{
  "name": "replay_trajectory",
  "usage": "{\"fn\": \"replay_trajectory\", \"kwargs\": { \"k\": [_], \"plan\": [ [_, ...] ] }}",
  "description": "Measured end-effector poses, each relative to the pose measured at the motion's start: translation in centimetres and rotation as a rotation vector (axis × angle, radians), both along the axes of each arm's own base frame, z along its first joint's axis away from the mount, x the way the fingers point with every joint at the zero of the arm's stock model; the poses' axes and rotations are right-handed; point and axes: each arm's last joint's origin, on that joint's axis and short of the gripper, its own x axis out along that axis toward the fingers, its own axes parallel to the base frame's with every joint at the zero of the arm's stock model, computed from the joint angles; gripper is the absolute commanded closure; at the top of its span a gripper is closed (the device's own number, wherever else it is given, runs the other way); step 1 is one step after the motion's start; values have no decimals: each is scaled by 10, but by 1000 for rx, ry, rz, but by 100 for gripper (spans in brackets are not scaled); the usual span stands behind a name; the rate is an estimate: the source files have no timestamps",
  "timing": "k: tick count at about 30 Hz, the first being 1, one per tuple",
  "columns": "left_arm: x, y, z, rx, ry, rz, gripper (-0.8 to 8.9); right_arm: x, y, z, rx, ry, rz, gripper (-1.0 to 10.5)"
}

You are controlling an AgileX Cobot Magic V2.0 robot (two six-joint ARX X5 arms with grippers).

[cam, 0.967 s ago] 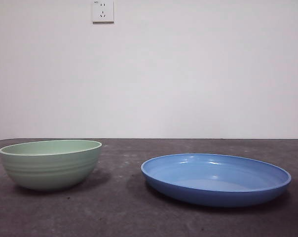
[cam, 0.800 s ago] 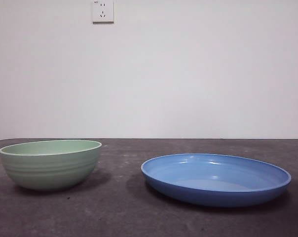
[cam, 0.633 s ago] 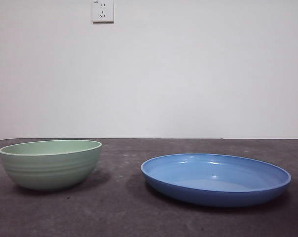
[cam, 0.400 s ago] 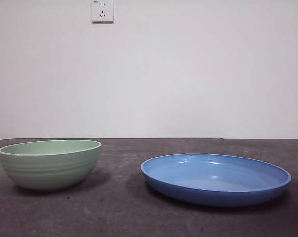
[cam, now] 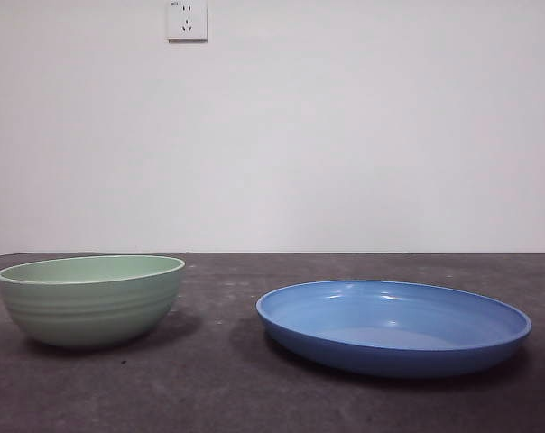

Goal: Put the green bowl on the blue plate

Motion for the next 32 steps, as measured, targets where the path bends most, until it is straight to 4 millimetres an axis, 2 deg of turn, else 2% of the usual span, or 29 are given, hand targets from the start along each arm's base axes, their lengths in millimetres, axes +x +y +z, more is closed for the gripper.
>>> {"fn": "replay_trajectory", "kwargs": {
  "k": [6,16,19,25,32],
  "plan": [
    [7,-3,27,-77,55,-102,798,-2,2,35,70,34,54,935],
    [31,-12,120,-101,41,-254,798,8,8,91,127,227,280,935],
    [41,-18,139,-114,76,-340,798,11,11,105,151,296,361,935],
    [56,-33,157,-155,257,-530,798,17,14,119,151,447,498,935],
    [55,-45,170,-160,453,-672,794,21,17,122,141,518,652,935]
  ]
}}
